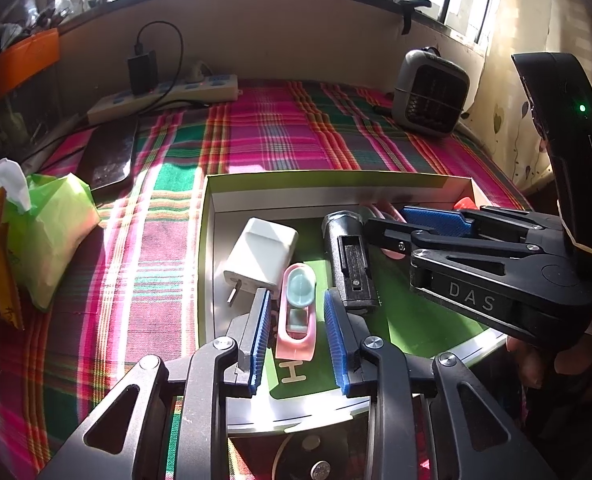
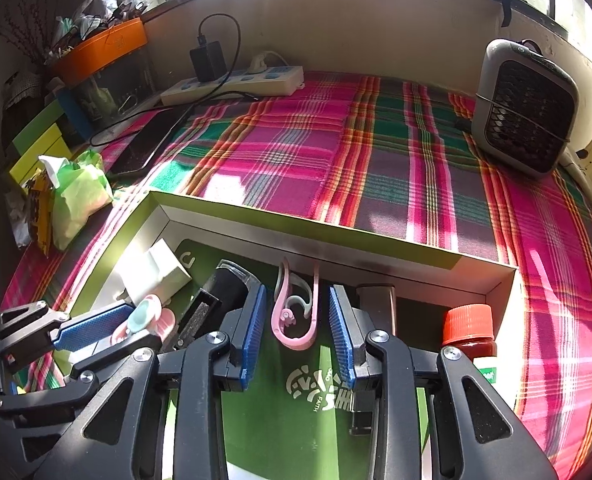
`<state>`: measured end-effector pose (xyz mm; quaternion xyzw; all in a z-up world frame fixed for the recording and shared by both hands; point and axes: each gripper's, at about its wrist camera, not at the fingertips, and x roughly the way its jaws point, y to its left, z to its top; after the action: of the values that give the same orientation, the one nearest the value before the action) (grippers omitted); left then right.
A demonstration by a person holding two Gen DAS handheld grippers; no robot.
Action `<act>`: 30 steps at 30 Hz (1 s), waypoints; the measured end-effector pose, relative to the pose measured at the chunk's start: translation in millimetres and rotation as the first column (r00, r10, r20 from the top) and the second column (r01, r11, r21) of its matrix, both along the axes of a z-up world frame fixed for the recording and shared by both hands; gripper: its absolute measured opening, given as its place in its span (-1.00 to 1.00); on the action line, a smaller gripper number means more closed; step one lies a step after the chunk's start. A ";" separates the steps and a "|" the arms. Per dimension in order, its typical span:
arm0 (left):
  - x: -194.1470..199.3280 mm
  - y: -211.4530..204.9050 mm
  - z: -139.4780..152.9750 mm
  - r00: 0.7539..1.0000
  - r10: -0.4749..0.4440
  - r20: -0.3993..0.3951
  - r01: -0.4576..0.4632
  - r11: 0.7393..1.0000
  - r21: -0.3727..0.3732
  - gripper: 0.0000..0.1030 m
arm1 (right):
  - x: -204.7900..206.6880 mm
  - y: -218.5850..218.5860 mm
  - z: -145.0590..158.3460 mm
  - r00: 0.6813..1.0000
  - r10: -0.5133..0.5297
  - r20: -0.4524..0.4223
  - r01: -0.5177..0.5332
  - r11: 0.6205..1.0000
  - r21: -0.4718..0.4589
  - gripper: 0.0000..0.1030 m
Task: Organize rigid objects
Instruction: 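Open left tool to release pink holder while right tool releases earphone hook, then withdraw both open tools from the box toward the remaining items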
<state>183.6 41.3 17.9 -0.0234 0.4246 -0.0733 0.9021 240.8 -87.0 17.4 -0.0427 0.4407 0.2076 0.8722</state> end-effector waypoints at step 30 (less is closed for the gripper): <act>-42.8 -2.6 29.3 0.998 0.016 0.068 -0.016 1.000 0.009 -0.28 | -48.9 -21.0 33.6 0.995 -0.069 0.073 0.065 0.996 0.056 -0.16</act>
<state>140.7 38.7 47.3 -0.0198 0.3937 -0.0648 0.9167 191.8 -108.0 51.0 -0.0123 0.4034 0.1885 0.8953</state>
